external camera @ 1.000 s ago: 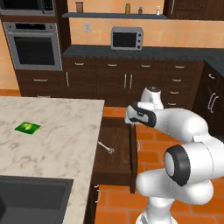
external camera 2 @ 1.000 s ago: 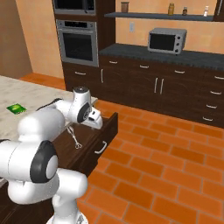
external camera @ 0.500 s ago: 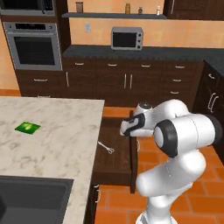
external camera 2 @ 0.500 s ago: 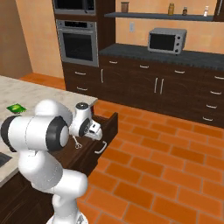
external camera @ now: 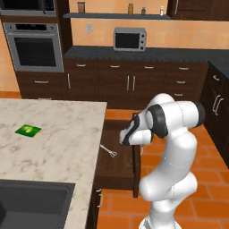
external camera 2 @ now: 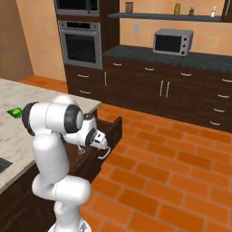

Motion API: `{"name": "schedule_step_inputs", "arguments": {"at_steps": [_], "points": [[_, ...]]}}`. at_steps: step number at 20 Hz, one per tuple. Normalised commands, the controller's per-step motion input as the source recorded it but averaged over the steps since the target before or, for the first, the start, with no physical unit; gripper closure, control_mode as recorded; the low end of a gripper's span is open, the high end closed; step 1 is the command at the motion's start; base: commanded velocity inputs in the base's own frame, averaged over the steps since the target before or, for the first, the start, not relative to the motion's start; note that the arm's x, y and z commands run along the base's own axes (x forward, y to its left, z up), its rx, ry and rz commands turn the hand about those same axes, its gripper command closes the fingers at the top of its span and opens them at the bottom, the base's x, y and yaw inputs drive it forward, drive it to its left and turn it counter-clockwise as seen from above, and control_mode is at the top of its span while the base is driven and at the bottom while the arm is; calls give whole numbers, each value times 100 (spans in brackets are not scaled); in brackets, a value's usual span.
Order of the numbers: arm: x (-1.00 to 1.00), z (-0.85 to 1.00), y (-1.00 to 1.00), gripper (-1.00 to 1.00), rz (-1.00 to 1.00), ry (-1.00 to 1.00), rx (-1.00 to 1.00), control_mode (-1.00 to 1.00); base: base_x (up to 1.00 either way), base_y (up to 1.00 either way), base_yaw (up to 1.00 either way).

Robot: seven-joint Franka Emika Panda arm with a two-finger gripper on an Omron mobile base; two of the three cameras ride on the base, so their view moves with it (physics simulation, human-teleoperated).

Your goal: Pick the tongs from the drawer and place it on the counter.

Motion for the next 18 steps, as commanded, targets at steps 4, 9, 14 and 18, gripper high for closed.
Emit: {"name": "schedule_step_inputs", "arguments": {"at_steps": [4, 9, 14, 18], "points": [[13, -56, -43, -100, 0, 5, 0, -100, 0, 0, 0], [0, -60, -96, -100, 0, 5, 0, -100, 0, 0, 0], [0, -38, -100, -100, 0, 1, 0, -100, 0, 0, 0], [-19, -4, -100, -100, 3, -3, 0, -100, 0, 0, 0]]}}
